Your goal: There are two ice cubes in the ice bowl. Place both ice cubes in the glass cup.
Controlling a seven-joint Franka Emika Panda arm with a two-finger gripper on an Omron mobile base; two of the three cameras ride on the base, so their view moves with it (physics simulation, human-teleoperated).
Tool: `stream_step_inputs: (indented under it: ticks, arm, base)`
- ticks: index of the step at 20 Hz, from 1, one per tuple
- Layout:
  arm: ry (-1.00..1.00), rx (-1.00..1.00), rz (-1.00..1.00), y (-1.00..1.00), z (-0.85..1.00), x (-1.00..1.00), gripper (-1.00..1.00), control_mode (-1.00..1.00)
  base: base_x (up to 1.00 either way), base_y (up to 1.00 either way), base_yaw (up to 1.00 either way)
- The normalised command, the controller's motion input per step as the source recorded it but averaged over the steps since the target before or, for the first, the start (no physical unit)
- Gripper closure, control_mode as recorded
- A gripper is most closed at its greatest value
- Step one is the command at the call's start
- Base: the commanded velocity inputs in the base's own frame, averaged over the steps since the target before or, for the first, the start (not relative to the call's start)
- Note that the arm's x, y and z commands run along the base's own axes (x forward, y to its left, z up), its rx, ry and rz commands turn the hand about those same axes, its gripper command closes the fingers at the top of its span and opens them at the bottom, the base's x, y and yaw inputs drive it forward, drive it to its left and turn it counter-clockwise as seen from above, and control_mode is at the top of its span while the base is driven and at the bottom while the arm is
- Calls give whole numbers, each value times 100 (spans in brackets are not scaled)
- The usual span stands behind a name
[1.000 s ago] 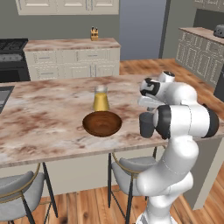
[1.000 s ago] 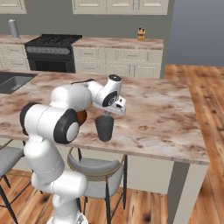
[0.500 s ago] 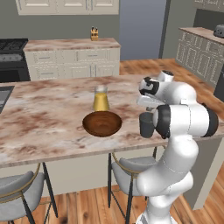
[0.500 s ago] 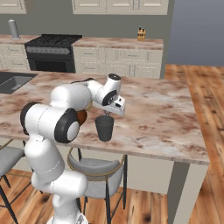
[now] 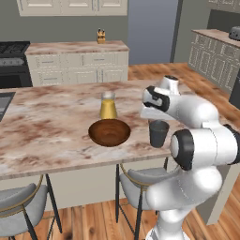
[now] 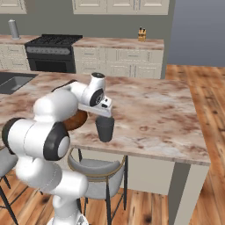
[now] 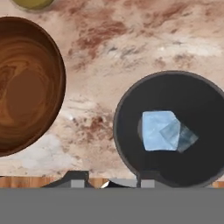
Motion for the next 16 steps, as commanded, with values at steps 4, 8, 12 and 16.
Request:
stream_step_inputs:
  ticks: [4,8,12,16]
  arm:
    - [-5,-6,8,100,37,-100,-100,-100]
    - [-6,-3,4,95,35,-100,-100,-100]
    - [-16,-6,0,64,33,-100,-100,-100]
    - [-25,-5,0,22,28,-100,-100,-100]
  base:
    - [0,0,0]
    - [0,0,0]
    - [0,0,0]
    - [0,0,0]
